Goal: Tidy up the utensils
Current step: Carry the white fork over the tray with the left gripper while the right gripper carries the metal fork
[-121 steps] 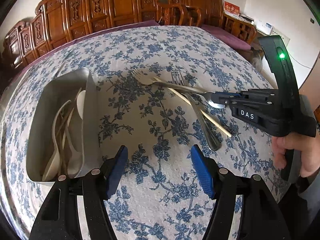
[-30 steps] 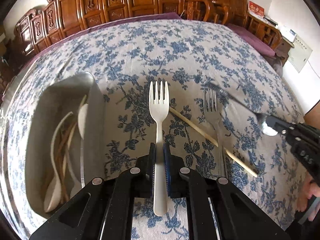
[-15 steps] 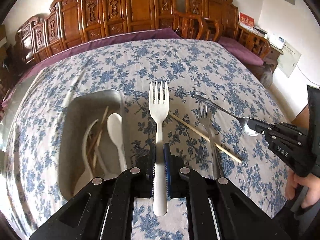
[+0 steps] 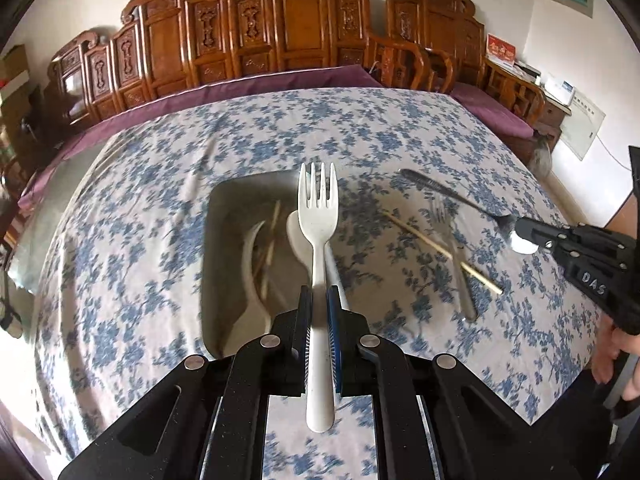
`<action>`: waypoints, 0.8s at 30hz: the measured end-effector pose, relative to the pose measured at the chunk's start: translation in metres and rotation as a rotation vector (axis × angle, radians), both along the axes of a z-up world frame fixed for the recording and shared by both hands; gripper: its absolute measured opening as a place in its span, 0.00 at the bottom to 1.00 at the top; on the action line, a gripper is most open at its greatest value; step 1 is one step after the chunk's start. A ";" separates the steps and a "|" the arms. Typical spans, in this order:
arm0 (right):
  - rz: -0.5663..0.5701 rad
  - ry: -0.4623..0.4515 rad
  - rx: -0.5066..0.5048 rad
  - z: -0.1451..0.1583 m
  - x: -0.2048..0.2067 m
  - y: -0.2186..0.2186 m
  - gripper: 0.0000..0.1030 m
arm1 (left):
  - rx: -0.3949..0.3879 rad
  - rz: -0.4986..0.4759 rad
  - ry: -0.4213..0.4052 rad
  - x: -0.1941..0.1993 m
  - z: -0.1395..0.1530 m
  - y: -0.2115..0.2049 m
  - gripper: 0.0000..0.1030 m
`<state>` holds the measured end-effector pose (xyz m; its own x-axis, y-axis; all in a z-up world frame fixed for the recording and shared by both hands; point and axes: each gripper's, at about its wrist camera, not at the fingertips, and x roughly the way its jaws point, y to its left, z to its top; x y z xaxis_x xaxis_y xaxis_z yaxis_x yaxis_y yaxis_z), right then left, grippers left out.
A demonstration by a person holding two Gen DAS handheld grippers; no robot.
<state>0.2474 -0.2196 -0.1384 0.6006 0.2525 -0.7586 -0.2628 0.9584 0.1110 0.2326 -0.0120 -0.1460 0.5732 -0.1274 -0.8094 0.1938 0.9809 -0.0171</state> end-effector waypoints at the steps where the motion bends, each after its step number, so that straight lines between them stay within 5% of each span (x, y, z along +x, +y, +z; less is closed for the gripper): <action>1: 0.005 -0.002 -0.005 0.003 -0.001 0.005 0.02 | 0.000 0.004 0.003 -0.001 -0.001 0.005 0.07; 11: 0.049 0.012 -0.024 0.011 -0.002 0.042 0.02 | -0.026 0.045 0.049 0.013 -0.018 0.038 0.07; 24: 0.102 0.036 -0.045 0.019 0.031 0.076 0.02 | -0.032 0.052 0.138 0.077 -0.045 0.046 0.07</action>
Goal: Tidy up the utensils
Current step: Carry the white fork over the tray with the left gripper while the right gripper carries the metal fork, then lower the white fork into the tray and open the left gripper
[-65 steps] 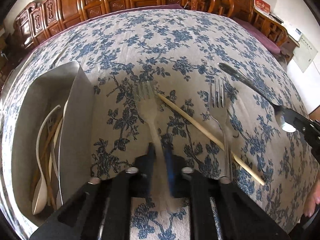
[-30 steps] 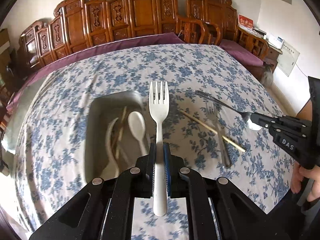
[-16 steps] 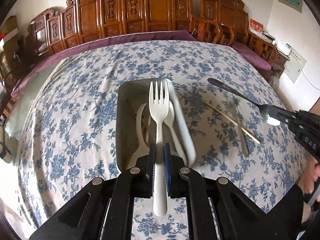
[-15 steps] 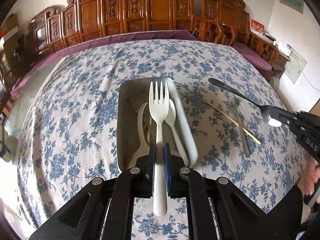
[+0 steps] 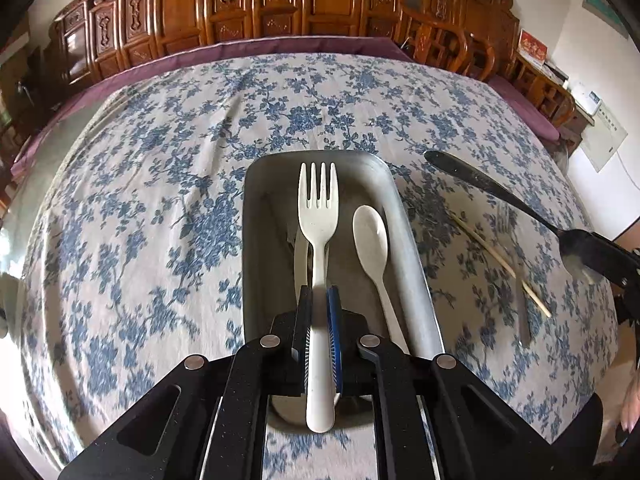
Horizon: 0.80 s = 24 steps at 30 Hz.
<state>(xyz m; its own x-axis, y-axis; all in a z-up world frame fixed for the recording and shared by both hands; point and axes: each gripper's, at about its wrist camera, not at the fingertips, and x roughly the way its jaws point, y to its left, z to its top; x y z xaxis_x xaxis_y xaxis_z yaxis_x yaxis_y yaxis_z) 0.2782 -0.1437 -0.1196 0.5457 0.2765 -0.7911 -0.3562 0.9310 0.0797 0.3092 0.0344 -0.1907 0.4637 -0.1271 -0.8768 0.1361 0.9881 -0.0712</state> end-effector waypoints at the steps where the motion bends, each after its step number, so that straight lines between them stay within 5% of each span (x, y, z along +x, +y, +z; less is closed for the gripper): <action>1: 0.003 0.007 -0.002 -0.001 0.002 0.002 0.02 | -0.001 -0.001 0.008 0.004 -0.003 -0.001 0.07; 12: 0.031 0.022 -0.023 -0.001 0.014 0.013 0.02 | 0.008 0.004 0.065 0.024 -0.019 -0.006 0.08; 16: 0.028 0.029 -0.035 -0.005 0.012 0.019 0.02 | 0.008 0.004 0.042 0.018 -0.010 -0.002 0.21; 24: 0.035 0.034 -0.082 -0.019 0.013 0.052 0.02 | -0.008 0.023 -0.037 -0.024 0.022 0.032 0.29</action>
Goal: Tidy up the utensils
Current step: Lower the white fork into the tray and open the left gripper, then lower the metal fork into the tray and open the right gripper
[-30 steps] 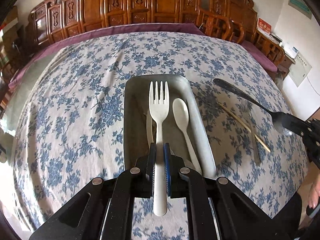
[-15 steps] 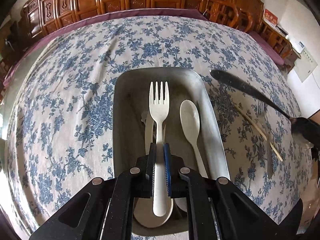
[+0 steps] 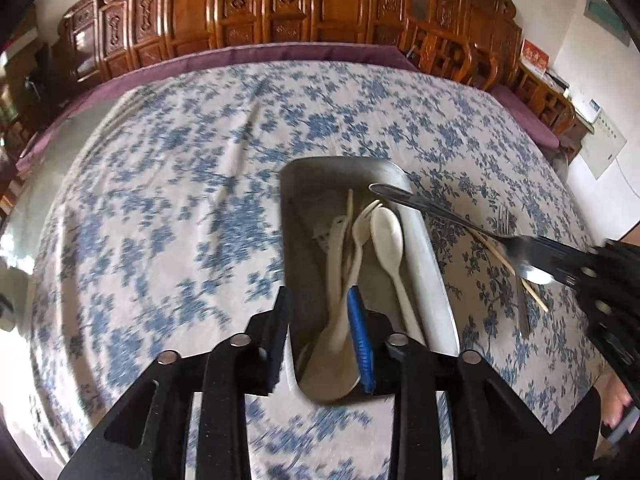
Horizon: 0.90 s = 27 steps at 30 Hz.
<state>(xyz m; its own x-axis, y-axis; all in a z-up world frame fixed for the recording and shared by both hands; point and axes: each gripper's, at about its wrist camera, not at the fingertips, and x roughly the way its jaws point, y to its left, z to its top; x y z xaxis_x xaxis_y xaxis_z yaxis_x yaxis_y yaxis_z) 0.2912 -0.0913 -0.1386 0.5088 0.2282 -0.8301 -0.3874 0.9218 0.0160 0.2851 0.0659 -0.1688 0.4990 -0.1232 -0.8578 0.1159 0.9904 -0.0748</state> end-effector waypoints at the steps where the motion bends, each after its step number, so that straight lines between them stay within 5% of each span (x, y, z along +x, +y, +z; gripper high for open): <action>1: -0.002 0.001 -0.009 -0.002 0.002 0.006 0.02 | 0.002 0.004 -0.008 -0.006 0.003 0.005 0.31; 15: 0.020 -0.004 -0.138 -0.027 0.029 0.067 0.02 | -0.011 0.063 -0.050 -0.044 0.019 0.054 0.37; 27: -0.005 -0.005 -0.141 -0.036 0.036 0.066 0.02 | 0.008 0.056 -0.048 -0.049 0.019 0.064 0.37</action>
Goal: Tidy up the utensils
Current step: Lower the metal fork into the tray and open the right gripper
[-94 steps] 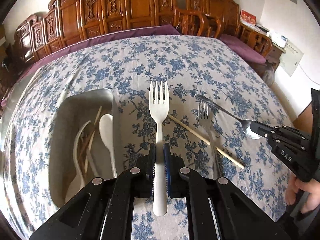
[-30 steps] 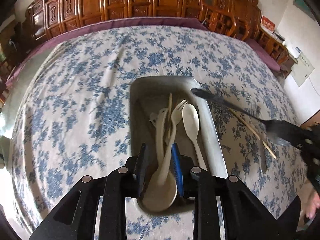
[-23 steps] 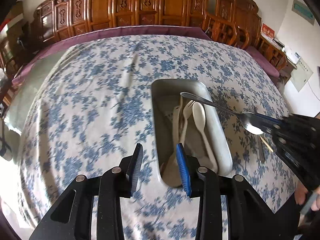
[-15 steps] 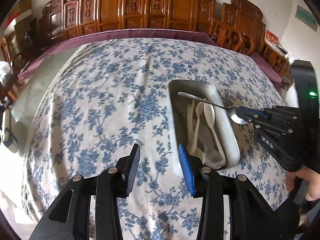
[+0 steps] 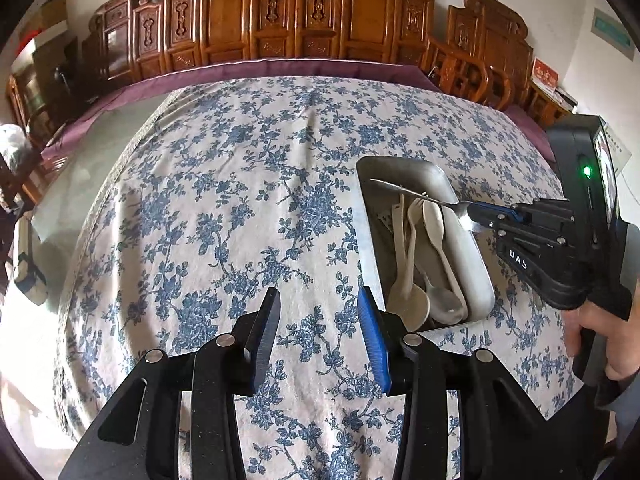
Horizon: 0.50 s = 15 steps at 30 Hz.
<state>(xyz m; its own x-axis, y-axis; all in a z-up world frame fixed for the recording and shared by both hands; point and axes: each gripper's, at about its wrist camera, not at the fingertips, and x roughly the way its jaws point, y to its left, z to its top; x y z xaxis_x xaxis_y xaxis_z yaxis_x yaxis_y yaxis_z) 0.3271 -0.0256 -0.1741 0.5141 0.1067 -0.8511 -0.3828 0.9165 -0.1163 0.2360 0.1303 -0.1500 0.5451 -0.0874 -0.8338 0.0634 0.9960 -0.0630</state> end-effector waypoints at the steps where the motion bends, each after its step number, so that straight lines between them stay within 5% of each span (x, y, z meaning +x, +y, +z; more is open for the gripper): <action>1: -0.001 -0.006 -0.015 -0.001 0.001 0.002 0.02 | -0.003 0.000 0.000 0.000 0.000 0.000 0.37; 4: 0.026 0.005 0.015 -0.002 0.003 0.007 0.03 | -0.004 -0.001 -0.001 0.000 0.000 -0.002 0.37; 10: 0.080 0.080 0.231 0.004 -0.001 0.006 0.12 | -0.010 0.004 -0.005 -0.001 0.003 -0.002 0.37; 15: 0.113 0.099 0.284 0.006 -0.005 0.013 0.15 | -0.006 0.007 -0.003 -0.001 0.003 -0.002 0.37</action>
<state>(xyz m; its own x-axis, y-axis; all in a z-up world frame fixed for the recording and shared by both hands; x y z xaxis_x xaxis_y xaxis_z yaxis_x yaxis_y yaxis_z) 0.3219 -0.0130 -0.1684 0.4016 0.3991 -0.8243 -0.4811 0.8578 0.1809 0.2352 0.1285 -0.1471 0.5485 -0.0887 -0.8314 0.0571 0.9960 -0.0687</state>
